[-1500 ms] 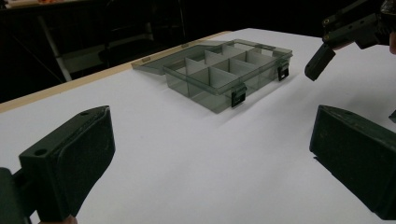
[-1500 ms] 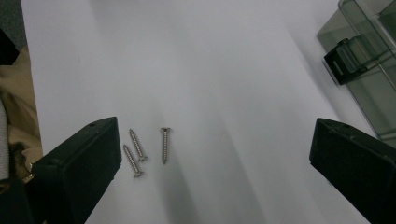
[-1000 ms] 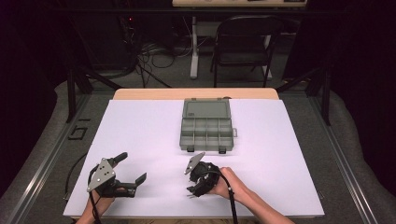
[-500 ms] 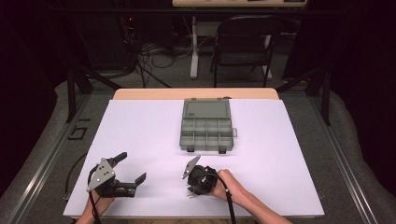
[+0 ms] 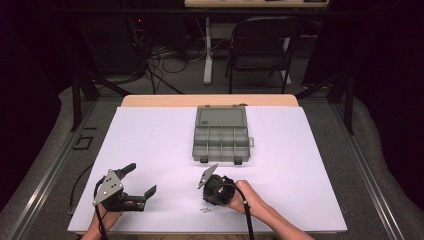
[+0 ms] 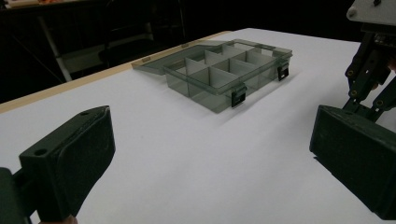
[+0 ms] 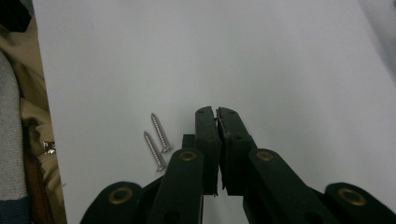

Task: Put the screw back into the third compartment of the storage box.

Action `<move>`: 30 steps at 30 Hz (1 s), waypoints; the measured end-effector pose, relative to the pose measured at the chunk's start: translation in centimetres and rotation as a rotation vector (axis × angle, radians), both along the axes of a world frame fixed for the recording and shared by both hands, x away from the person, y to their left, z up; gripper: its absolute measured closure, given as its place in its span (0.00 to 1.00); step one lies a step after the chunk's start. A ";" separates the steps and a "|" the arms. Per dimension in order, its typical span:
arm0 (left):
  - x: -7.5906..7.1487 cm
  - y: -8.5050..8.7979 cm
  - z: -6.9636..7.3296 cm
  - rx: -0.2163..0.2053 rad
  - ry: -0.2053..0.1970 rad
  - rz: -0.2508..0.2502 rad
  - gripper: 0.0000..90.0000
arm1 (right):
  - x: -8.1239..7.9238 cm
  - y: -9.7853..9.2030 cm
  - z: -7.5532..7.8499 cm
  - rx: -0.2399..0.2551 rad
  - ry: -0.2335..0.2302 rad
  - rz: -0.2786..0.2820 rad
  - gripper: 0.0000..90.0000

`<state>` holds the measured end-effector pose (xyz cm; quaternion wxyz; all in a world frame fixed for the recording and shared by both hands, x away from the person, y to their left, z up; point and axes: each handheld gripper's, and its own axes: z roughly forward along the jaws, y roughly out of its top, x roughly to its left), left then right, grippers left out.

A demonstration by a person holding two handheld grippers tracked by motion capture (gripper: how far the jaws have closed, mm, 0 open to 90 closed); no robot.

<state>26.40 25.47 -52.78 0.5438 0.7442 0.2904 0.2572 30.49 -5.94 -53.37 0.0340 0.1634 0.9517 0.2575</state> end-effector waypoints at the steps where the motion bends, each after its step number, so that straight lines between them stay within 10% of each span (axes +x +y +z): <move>1: 0.0 0.0 0.0 0.000 0.000 0.000 0.00 | 0.1 -0.2 0.1 -0.001 -0.004 -0.007 0.98; 30: 0.2 -0.2 0.0 0.000 0.003 -0.007 0.00 | 2.8 -4.7 2.7 0.016 -0.070 -0.156 0.98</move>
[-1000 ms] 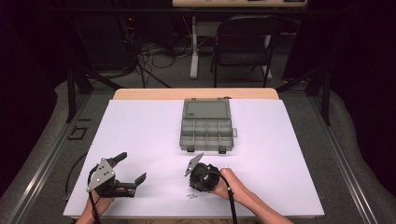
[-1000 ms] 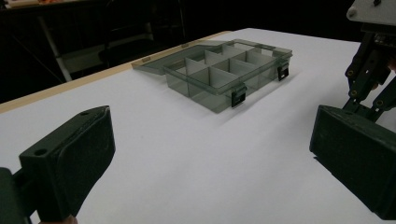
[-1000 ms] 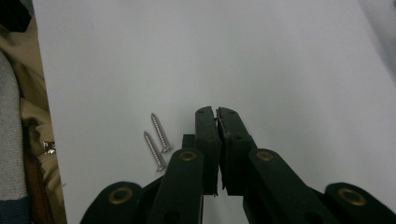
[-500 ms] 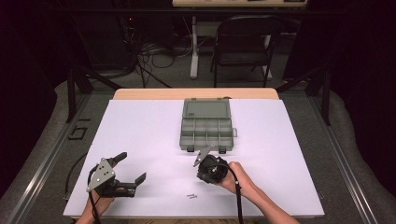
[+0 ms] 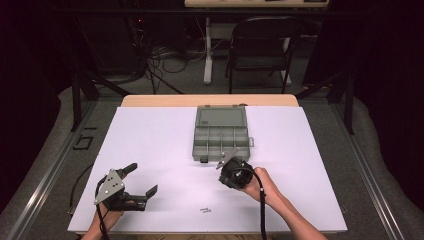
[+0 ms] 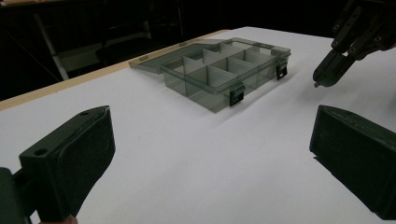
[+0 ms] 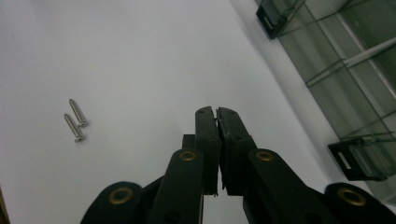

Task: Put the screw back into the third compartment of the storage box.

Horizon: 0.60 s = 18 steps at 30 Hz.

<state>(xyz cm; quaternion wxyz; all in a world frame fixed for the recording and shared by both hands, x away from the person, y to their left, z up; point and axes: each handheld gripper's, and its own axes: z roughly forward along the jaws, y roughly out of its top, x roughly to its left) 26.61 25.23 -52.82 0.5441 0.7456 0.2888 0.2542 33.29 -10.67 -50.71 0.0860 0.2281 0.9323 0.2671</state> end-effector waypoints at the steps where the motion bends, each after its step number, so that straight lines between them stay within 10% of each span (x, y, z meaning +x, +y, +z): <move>1: 0.0 0.0 0.0 0.000 -0.004 -0.001 0.00 | 0.1 -0.1 0.1 -0.002 -0.004 -0.002 0.98; 18: 0.1 0.0 0.0 0.000 0.002 0.002 0.00 | 2.1 -1.8 2.4 0.019 -0.049 -0.066 0.98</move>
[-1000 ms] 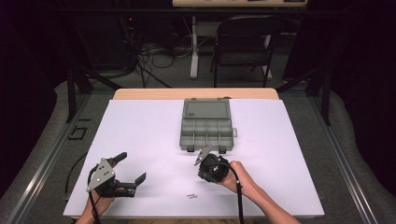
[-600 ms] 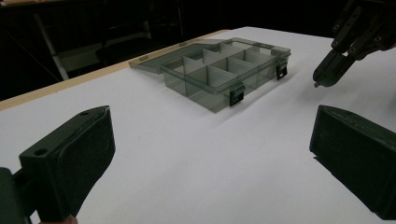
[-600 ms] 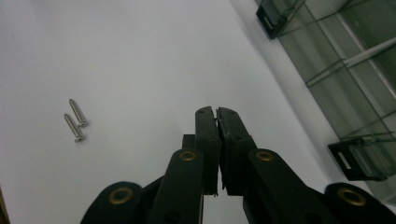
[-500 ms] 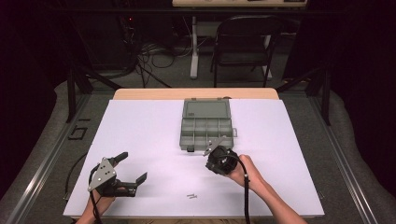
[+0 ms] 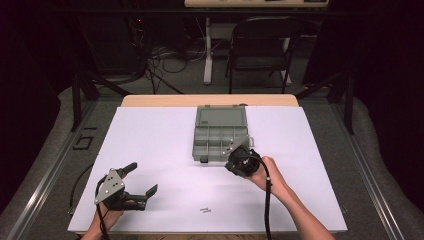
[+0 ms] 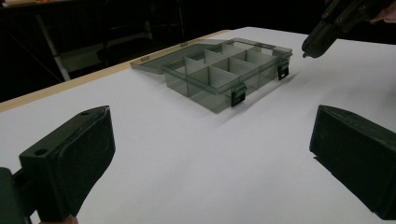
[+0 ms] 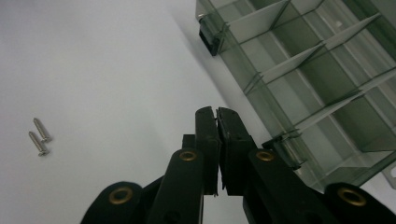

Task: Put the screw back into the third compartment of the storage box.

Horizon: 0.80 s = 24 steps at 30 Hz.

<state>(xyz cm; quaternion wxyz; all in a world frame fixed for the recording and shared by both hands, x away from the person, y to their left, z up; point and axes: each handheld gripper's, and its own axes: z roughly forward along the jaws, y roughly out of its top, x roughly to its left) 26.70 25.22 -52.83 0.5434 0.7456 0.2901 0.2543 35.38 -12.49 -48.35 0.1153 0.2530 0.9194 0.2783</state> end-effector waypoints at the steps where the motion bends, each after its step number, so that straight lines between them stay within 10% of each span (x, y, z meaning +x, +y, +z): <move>1: 0.0 0.0 0.0 0.000 0.000 0.000 0.00 | 0.3 -0.1 0.3 0.002 -0.009 -0.008 0.98; 24: 0.0 0.1 0.0 0.002 0.003 -0.001 0.00 | 4.0 -0.2 2.3 0.003 -0.059 -0.084 0.98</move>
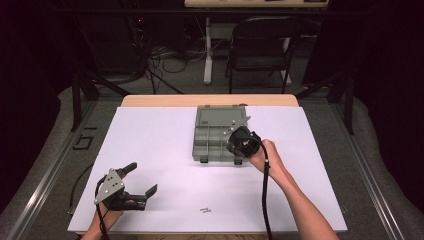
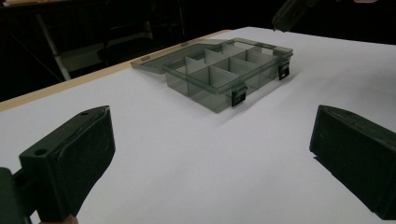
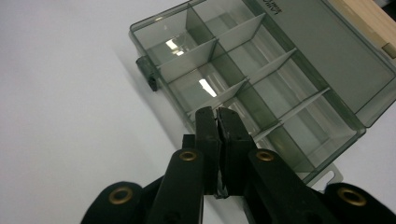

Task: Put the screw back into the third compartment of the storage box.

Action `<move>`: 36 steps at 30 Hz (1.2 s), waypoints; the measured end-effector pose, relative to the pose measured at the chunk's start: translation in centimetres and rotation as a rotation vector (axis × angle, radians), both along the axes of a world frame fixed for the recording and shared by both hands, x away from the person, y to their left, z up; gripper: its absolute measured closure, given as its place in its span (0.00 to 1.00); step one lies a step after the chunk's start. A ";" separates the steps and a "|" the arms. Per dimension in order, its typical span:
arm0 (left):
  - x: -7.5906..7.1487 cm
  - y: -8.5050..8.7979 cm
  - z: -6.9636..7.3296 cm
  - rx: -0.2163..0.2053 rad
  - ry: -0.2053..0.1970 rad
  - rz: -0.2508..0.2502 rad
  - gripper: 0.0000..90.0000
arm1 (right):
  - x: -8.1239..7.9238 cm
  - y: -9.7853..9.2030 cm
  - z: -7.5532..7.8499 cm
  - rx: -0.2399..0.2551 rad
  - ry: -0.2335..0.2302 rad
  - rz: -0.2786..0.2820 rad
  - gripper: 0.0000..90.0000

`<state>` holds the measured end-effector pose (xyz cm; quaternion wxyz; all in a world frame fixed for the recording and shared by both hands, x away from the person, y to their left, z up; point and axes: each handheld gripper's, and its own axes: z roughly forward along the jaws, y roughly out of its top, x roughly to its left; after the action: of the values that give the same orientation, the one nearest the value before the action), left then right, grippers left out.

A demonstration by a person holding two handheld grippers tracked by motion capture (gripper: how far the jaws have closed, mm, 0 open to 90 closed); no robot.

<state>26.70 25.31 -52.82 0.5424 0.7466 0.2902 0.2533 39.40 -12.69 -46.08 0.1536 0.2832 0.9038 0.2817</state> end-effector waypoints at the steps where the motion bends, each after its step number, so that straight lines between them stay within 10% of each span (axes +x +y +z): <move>1: 0.0 0.0 0.0 -0.001 0.000 0.000 0.00 | 0.2 0.0 0.1 -0.005 -0.001 -0.006 0.98; 36: 0.0 0.0 0.0 0.000 -0.001 -0.004 0.00 | 6.7 1.1 -0.4 -0.060 0.032 -0.116 0.98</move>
<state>26.68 25.32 -52.78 0.5429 0.7471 0.2886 0.2526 46.08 -11.59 -46.52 0.1634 0.3348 0.8962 0.2407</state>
